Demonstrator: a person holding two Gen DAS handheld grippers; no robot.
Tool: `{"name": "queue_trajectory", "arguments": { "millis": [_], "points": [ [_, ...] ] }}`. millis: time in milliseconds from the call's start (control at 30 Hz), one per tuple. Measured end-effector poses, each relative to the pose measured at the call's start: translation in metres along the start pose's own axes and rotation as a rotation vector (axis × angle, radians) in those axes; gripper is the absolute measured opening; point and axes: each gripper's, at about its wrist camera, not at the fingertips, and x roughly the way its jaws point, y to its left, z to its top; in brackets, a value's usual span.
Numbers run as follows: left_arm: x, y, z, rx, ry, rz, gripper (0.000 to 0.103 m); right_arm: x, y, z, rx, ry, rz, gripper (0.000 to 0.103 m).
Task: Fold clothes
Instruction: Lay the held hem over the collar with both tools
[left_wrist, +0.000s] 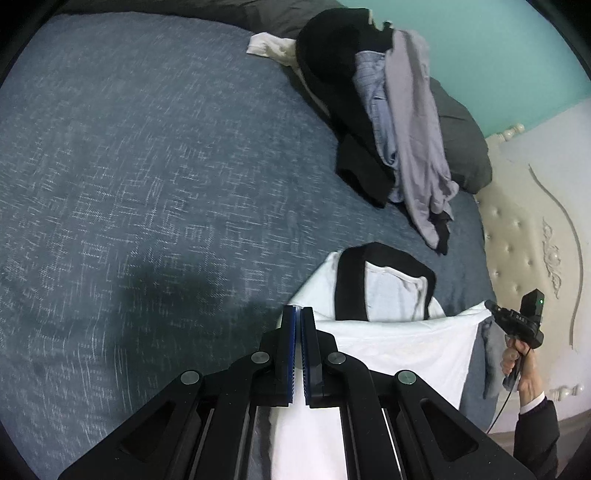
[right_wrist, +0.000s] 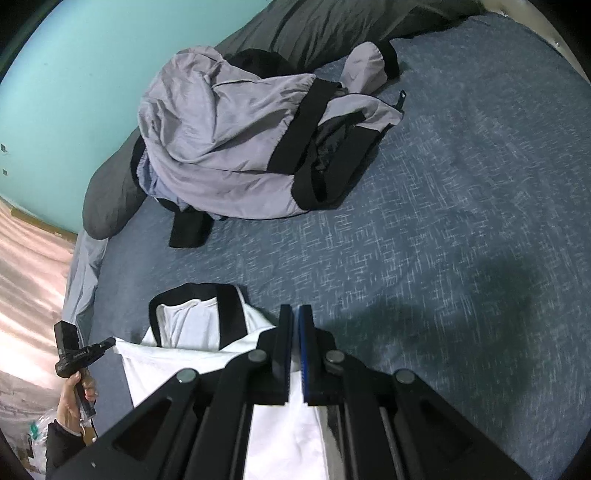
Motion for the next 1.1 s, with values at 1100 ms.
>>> {"name": "queue_trajectory", "arguments": {
  "millis": [1100],
  "points": [
    [0.015,-0.012,-0.045,0.114,-0.026,0.017,0.033,0.022,0.002,-0.027,-0.117,-0.056,-0.043,0.006]
  ]
}}
